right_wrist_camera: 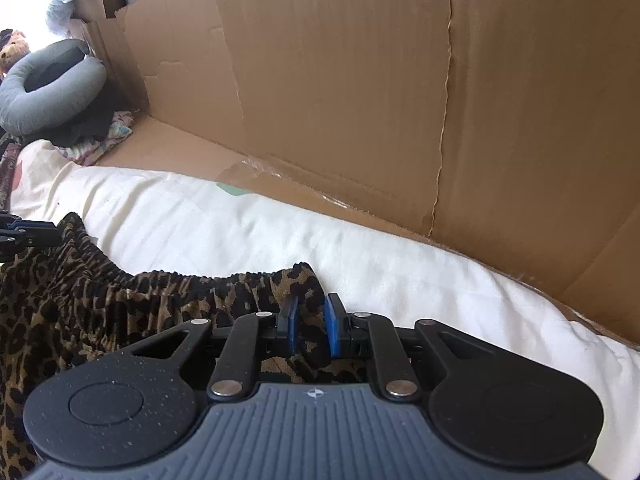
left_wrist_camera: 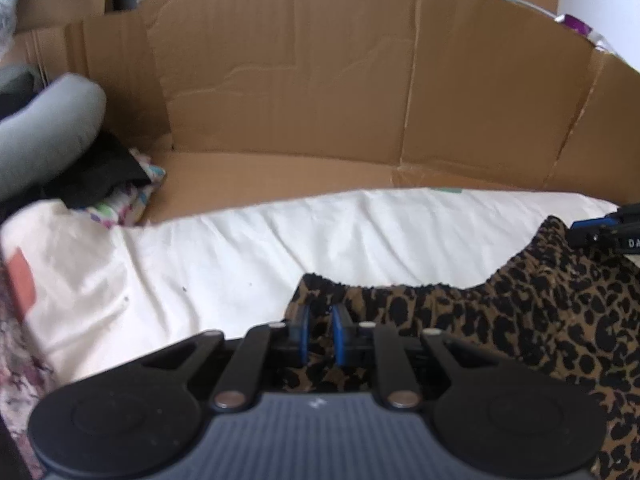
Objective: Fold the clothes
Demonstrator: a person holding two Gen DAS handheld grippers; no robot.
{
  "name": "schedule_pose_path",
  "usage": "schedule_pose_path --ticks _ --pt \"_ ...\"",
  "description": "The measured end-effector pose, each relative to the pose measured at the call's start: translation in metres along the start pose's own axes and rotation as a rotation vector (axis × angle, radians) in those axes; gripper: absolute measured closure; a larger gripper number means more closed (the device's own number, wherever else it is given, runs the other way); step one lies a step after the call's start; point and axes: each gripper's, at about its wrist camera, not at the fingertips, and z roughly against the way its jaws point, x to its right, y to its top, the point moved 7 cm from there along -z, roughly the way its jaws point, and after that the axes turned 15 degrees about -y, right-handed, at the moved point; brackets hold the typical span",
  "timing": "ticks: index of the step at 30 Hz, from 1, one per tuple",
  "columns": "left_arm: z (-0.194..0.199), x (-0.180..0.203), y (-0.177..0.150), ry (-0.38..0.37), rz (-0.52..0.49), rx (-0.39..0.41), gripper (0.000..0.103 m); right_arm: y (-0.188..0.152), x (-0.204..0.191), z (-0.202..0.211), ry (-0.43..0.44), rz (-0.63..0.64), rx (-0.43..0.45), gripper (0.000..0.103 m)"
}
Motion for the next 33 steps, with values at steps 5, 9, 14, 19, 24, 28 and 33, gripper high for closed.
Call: schedule_pose_path --ticks 5,9,14,19,24,28,33 --pt "-0.007 0.002 -0.002 0.017 -0.028 -0.024 0.090 -0.002 0.001 -0.009 -0.014 -0.007 -0.014 0.083" --pt "0.001 0.006 0.005 0.038 -0.014 -0.029 0.090 0.004 0.002 -0.005 -0.034 -0.005 -0.029 0.079" --pt "0.028 0.016 0.014 0.026 -0.014 0.032 0.090 0.013 0.021 0.026 -0.016 -0.074 0.023 0.079" --pt "0.050 0.007 0.005 0.047 0.025 0.049 0.090 0.009 0.041 0.050 -0.043 -0.064 0.053 0.080" --pt "0.076 -0.012 -0.013 0.083 0.066 0.046 0.090 -0.004 0.053 0.062 -0.044 -0.076 0.038 0.082" --pt "0.094 -0.026 -0.031 0.111 0.090 0.032 0.090 -0.020 0.048 0.071 -0.021 -0.070 0.022 0.083" --pt "0.104 -0.030 -0.053 0.088 0.125 0.015 0.090 -0.044 0.034 0.079 -0.004 -0.027 -0.007 0.083"
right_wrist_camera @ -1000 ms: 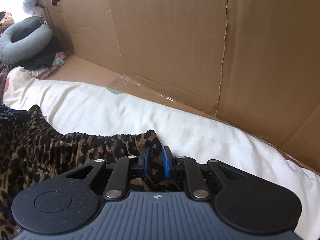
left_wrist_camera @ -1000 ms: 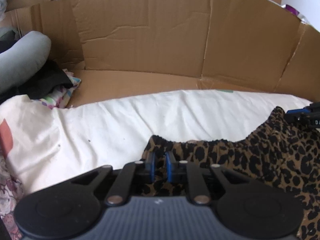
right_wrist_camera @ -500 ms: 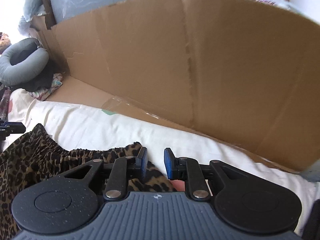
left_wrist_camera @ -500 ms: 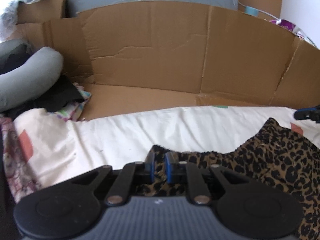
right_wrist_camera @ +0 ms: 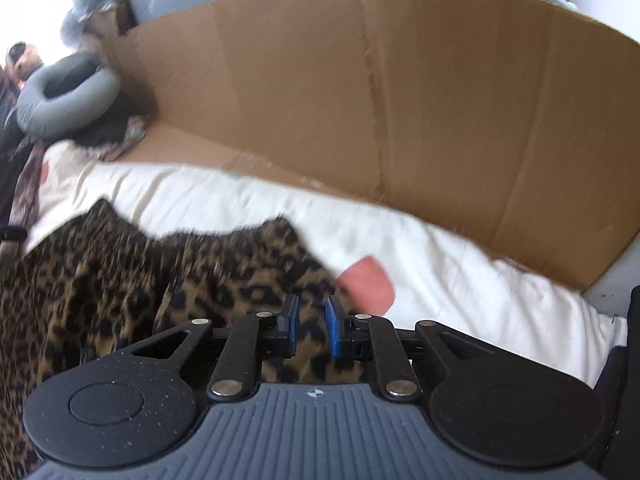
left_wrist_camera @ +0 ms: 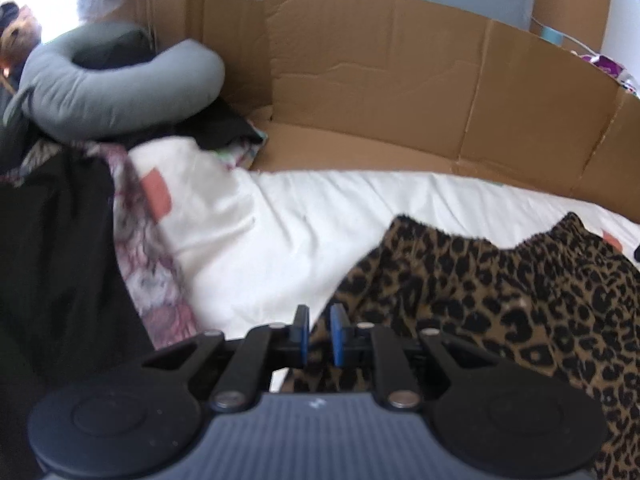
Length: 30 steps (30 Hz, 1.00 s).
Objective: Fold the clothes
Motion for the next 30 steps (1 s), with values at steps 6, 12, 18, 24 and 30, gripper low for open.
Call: schedule_pose_path --ticks 6,12,18,24,30 --pt "-0.009 0.018 -0.020 -0.059 -0.037 -0.040 0.090 -0.022 -0.002 -0.007 -0.008 0.003 -0.054 0.083" --pt "-0.025 0.004 -0.039 -0.004 -0.044 -0.100 0.090 -0.035 0.000 -0.016 -0.034 0.019 -0.086 0.082" --pt "-0.018 -0.015 -0.045 0.049 -0.051 -0.122 0.100 -0.038 0.010 -0.018 -0.075 0.030 -0.088 0.083" --pt "0.002 -0.022 -0.048 0.073 -0.035 -0.125 0.100 -0.045 0.021 -0.009 -0.108 0.029 -0.092 0.084" --pt "0.032 -0.021 -0.051 0.058 -0.018 -0.093 0.097 -0.049 0.031 0.017 -0.131 -0.005 -0.073 0.083"
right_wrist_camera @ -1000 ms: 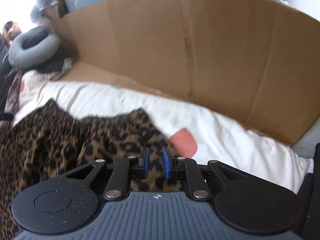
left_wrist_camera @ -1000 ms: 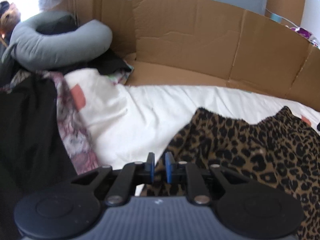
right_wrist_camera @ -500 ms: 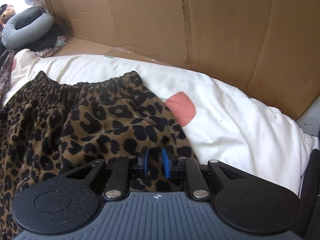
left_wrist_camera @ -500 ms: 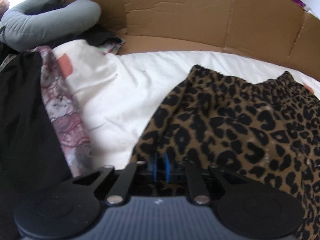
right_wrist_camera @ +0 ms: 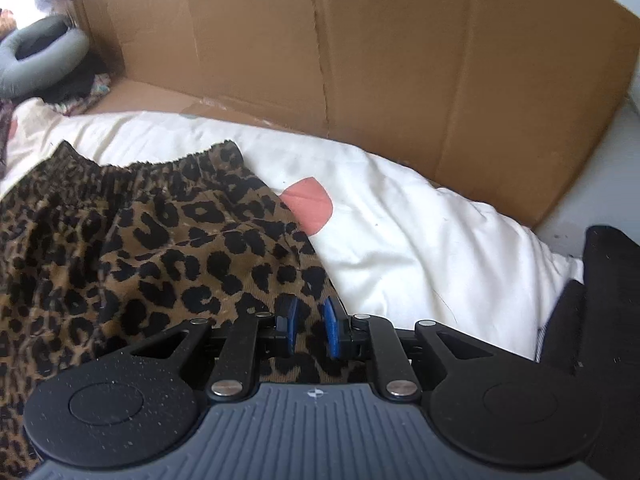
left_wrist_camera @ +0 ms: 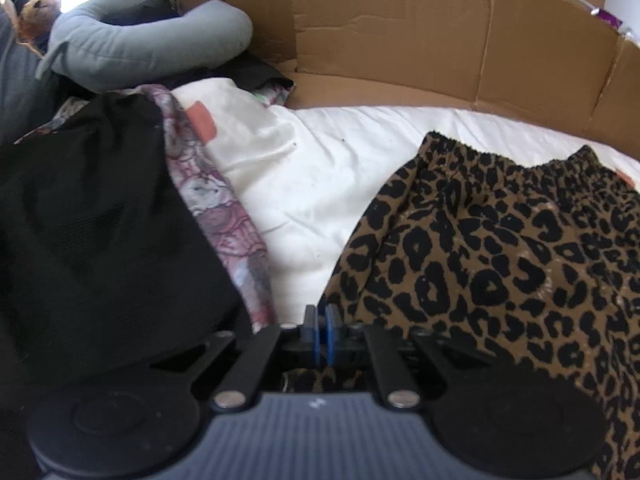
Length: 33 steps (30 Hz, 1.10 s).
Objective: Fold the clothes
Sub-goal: 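Move both grippers along the skirt's side edge to smooth it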
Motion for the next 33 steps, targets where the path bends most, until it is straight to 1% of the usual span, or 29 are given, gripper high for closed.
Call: schedule_pose_path --ticks 5,7,10,12,15,17,21,22,26,31,33 --pt "0.010 0.010 -0.011 -0.044 -0.012 -0.003 0.096 -0.016 -0.004 0.016 0.029 -0.008 -0.012 0.082" --pt "0.004 0.015 -0.017 -0.050 -0.021 -0.026 0.095 -0.025 -0.008 0.017 0.040 0.001 -0.028 0.082" --pt "-0.008 0.015 -0.029 -0.027 -0.017 -0.069 0.095 -0.040 -0.007 0.015 0.016 0.022 -0.065 0.082" --pt "-0.009 0.012 -0.035 -0.020 -0.012 -0.080 0.095 -0.050 -0.002 0.016 0.005 0.018 -0.083 0.082" --pt "-0.005 0.008 -0.041 -0.012 -0.019 -0.084 0.094 -0.062 0.008 0.025 0.006 0.003 -0.100 0.081" --pt "-0.001 0.005 -0.044 -0.002 -0.024 -0.090 0.089 -0.071 0.014 0.031 -0.013 0.000 -0.108 0.081" --pt "0.005 -0.004 -0.049 0.014 -0.003 -0.099 0.088 -0.091 0.030 0.039 -0.027 -0.021 -0.128 0.080" --pt "0.007 -0.005 -0.051 0.017 -0.001 -0.101 0.086 -0.095 0.033 0.040 -0.031 -0.023 -0.132 0.080" --pt "0.013 -0.004 -0.062 0.032 -0.017 -0.117 0.085 -0.108 0.048 0.048 -0.046 -0.013 -0.143 0.080" --pt "0.023 -0.012 -0.078 0.046 0.016 -0.140 0.082 -0.123 0.058 0.058 -0.056 0.001 -0.157 0.080" --pt "0.029 -0.015 -0.083 0.052 0.027 -0.145 0.081 -0.130 0.058 0.063 -0.065 0.031 -0.157 0.080"
